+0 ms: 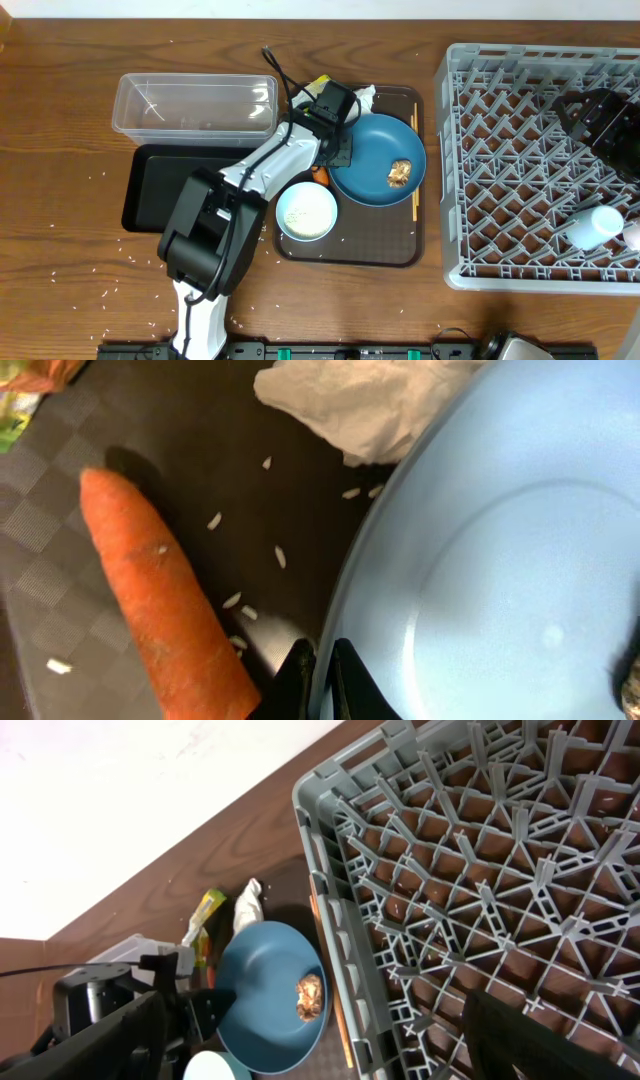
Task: Sort waste into correct bins and load items into the dishwasher rack
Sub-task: 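Lift the blue plate and tip the food scrap onto the black tray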
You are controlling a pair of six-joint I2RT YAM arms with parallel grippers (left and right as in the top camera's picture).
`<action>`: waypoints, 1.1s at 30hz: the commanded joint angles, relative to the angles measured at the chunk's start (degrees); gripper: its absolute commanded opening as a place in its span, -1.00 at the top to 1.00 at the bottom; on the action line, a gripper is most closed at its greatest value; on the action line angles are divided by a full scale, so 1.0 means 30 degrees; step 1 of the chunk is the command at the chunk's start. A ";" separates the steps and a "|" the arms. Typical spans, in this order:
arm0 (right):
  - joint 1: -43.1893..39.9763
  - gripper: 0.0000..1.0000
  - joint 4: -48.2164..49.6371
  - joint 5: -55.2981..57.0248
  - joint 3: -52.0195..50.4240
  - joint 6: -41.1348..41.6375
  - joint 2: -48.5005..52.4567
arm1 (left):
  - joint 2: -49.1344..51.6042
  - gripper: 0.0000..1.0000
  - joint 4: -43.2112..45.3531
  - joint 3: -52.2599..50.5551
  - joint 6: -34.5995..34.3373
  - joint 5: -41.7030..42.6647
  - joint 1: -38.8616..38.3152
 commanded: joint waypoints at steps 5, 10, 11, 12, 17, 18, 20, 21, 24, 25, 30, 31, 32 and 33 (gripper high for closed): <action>0.0153 -0.74 -0.0044 -0.0015 -0.0022 -0.0379 0.0000 | -0.3344 0.88 -0.0940 0.0539 0.0131 -0.0597 0.0087; 0.0153 -0.75 -0.0036 -0.0015 -0.0022 -0.0386 0.0000 | -0.6113 0.88 -0.3716 0.0539 0.0532 -0.2681 0.0729; 0.0153 -0.75 -0.0044 -0.0015 -0.0022 -0.0386 0.0000 | -0.6725 0.88 -0.4393 0.0539 0.0882 -0.3184 0.0933; 0.0160 -0.75 -0.0044 -0.0015 -0.0022 -0.0386 0.0000 | -0.7344 0.87 -0.5078 0.0539 0.1231 -0.3730 0.1158; 0.0153 -0.75 -0.0044 -0.0015 -0.0022 -0.0379 0.0000 | -1.0943 0.88 -0.9719 0.0539 0.1472 -0.9588 0.2790; 0.0153 -0.75 -0.0036 -0.0015 -0.0022 -0.0379 0.0000 | -1.1526 0.88 -1.0601 0.0539 0.1311 -1.0921 0.3126; 0.0153 -0.75 0.0022 -0.0015 -0.0022 -0.0386 0.0000 | -1.2626 0.88 -1.2254 0.0532 0.0583 -1.3078 0.3774; 0.0153 -0.75 0.0051 -0.0007 -0.0022 -0.0386 0.0000 | -1.3078 0.88 -1.2976 0.0532 0.0248 -1.3799 0.4058; 0.0153 -0.76 0.0138 -0.0015 -0.0022 -0.0386 0.0000 | -1.3537 0.88 -1.4615 0.0525 -0.0270 -1.4950 0.4444; 0.0153 -0.77 0.0146 -0.0015 -0.0022 -0.0386 0.0000 | -1.3464 0.88 -1.5278 0.0452 -0.0903 -1.5650 0.4466; 0.0153 -0.78 0.0007 -0.0015 -0.0022 -0.0386 0.0000 | -1.1723 0.88 -1.8520 -0.0699 -0.5129 -1.9912 0.4466; 0.0153 -0.78 0.0022 -0.0015 -0.0022 -0.0386 0.0000 | -1.1016 0.88 -1.8884 -0.0911 -0.5763 -2.0793 0.4466; 0.0153 -0.78 0.0036 -0.0015 -0.0022 -0.0386 0.0000 | -1.0346 0.88 -1.9125 -0.1013 -0.6215 -2.1536 0.4466; 0.0153 -0.78 0.0066 -0.0015 -0.0022 -0.0379 0.0000 | -0.9457 0.88 -1.9329 -0.1013 -0.6579 -2.2156 0.4466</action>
